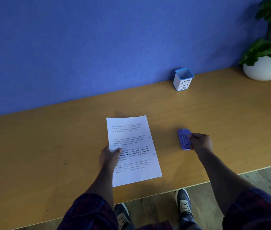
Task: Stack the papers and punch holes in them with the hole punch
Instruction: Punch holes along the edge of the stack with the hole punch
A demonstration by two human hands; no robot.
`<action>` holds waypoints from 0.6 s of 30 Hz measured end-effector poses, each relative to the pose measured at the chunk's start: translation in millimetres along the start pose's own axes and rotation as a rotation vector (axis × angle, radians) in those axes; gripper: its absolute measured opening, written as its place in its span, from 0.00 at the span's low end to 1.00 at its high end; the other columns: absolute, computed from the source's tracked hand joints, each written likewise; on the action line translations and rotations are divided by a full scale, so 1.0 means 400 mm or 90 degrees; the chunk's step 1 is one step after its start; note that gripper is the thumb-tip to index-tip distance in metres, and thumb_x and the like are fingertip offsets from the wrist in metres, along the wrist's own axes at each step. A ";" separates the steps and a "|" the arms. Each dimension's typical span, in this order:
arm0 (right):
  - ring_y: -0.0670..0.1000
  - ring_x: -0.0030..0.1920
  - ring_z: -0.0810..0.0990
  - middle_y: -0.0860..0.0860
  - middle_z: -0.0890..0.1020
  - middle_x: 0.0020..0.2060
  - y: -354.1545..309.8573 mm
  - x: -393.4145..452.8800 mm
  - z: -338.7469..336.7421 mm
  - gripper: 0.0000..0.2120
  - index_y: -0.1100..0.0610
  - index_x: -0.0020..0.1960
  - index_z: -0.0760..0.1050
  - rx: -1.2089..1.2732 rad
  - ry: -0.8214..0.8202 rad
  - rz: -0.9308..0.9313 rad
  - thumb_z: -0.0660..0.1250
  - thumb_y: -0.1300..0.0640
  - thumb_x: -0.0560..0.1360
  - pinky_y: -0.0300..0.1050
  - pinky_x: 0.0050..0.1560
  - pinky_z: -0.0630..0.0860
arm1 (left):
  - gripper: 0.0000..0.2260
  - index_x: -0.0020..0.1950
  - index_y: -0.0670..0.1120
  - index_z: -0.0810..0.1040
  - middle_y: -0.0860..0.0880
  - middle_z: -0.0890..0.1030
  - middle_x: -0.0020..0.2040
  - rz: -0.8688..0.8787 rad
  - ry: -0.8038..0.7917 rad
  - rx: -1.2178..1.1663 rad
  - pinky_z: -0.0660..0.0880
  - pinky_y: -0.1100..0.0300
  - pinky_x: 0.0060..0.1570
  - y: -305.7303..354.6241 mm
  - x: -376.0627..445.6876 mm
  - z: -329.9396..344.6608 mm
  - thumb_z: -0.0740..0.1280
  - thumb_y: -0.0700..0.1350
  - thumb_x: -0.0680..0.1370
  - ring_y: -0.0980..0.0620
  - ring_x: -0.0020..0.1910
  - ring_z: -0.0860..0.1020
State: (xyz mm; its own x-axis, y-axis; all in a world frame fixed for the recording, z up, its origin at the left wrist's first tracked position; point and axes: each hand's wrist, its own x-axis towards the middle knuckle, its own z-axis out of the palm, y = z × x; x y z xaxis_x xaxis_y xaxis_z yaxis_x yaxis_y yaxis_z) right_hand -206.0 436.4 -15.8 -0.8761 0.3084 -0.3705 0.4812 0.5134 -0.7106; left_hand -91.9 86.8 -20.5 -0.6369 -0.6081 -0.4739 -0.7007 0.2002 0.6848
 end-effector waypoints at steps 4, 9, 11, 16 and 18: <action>0.66 0.41 0.83 0.65 0.84 0.39 0.000 0.017 -0.020 0.09 0.58 0.46 0.84 -0.011 0.005 0.011 0.69 0.54 0.77 0.50 0.38 0.76 | 0.12 0.55 0.57 0.84 0.58 0.85 0.44 -0.002 0.001 -0.001 0.83 0.52 0.51 -0.001 0.002 0.002 0.74 0.55 0.72 0.51 0.44 0.84; 0.66 0.42 0.84 0.63 0.84 0.38 0.013 0.031 -0.021 0.09 0.57 0.48 0.85 -0.001 0.011 0.018 0.69 0.54 0.77 0.55 0.45 0.80 | 0.13 0.55 0.56 0.84 0.58 0.86 0.44 0.000 -0.005 -0.001 0.83 0.51 0.51 0.001 0.000 0.000 0.73 0.56 0.72 0.51 0.44 0.85; 0.64 0.41 0.83 0.61 0.84 0.37 0.023 0.035 -0.021 0.09 0.55 0.51 0.85 0.020 0.011 0.013 0.69 0.53 0.77 0.57 0.47 0.81 | 0.12 0.55 0.57 0.84 0.59 0.85 0.44 -0.001 -0.006 -0.001 0.83 0.52 0.51 0.003 0.000 -0.001 0.73 0.56 0.72 0.51 0.44 0.84; 0.61 0.43 0.84 0.56 0.85 0.39 0.036 0.041 -0.019 0.12 0.53 0.57 0.84 0.030 0.008 0.006 0.69 0.51 0.77 0.55 0.48 0.81 | 0.11 0.53 0.58 0.83 0.59 0.85 0.43 -0.001 -0.014 -0.002 0.83 0.51 0.50 0.004 0.002 0.000 0.74 0.56 0.72 0.52 0.43 0.85; 0.62 0.43 0.84 0.58 0.84 0.38 0.028 0.037 -0.019 0.10 0.53 0.54 0.85 0.017 0.000 -0.003 0.68 0.53 0.77 0.55 0.45 0.80 | 0.11 0.53 0.57 0.84 0.59 0.85 0.44 0.000 -0.018 -0.008 0.83 0.51 0.50 0.000 0.006 -0.001 0.74 0.55 0.72 0.52 0.44 0.85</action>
State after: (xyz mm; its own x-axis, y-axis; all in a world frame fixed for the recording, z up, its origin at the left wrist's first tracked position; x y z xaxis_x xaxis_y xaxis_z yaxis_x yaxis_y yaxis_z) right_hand -213.4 452.8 -24.9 -0.8782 0.3058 -0.3677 0.4765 0.4931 -0.7279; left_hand -93.5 85.0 -21.5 -0.6462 -0.5864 -0.4885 -0.6960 0.1902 0.6924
